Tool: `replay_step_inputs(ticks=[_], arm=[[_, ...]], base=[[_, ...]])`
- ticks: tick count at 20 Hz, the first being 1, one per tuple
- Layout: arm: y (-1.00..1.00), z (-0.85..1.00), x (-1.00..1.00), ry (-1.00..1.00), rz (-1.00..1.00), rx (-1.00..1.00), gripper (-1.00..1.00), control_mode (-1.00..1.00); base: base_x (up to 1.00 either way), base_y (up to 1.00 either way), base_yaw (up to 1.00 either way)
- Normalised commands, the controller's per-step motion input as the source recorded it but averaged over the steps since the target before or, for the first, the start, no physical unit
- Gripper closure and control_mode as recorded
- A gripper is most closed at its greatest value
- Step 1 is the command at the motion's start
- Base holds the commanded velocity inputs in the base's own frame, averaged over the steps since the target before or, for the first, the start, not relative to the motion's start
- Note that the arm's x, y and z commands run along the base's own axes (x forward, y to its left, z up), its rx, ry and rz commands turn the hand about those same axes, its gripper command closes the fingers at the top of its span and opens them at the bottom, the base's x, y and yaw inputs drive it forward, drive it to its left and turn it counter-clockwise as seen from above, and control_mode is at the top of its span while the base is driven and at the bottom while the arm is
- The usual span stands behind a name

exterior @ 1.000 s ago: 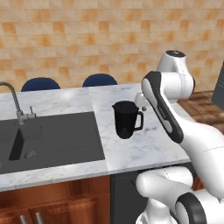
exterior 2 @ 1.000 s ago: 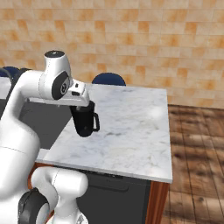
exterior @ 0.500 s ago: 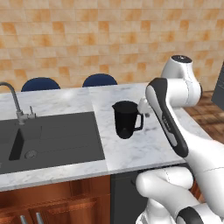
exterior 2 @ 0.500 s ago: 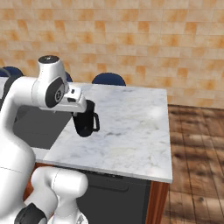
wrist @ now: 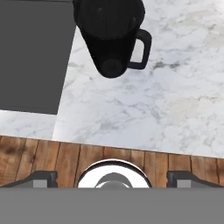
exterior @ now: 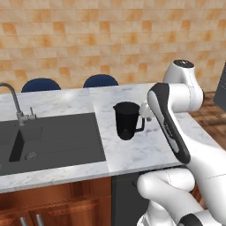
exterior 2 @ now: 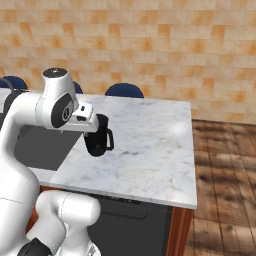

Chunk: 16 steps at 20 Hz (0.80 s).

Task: Turn on the sink faucet and place the jug under the water for a few seconds to fill it up.

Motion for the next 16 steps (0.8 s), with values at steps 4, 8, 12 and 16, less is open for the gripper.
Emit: replay_step_inputs(ticks=[4,8,12,16], arm=[[0.0,-0.13,-0.11,0.0,0.0,0.0,-1.0,-1.0],[0.0,-0.05,-0.29,0.0,0.0,0.0,-1.0,-1.0],[0.0,-0.02,-0.42,0.0,0.0,0.0,-1.0,-1.0],[0.0,-0.08,-0.49,0.0,0.0,0.0,-1.0,-1.0]], base=[[0.0,0.0,0.0],[0.0,0.0,0.0],[0.0,0.0,0.0],[0.0,0.0,0.0]])
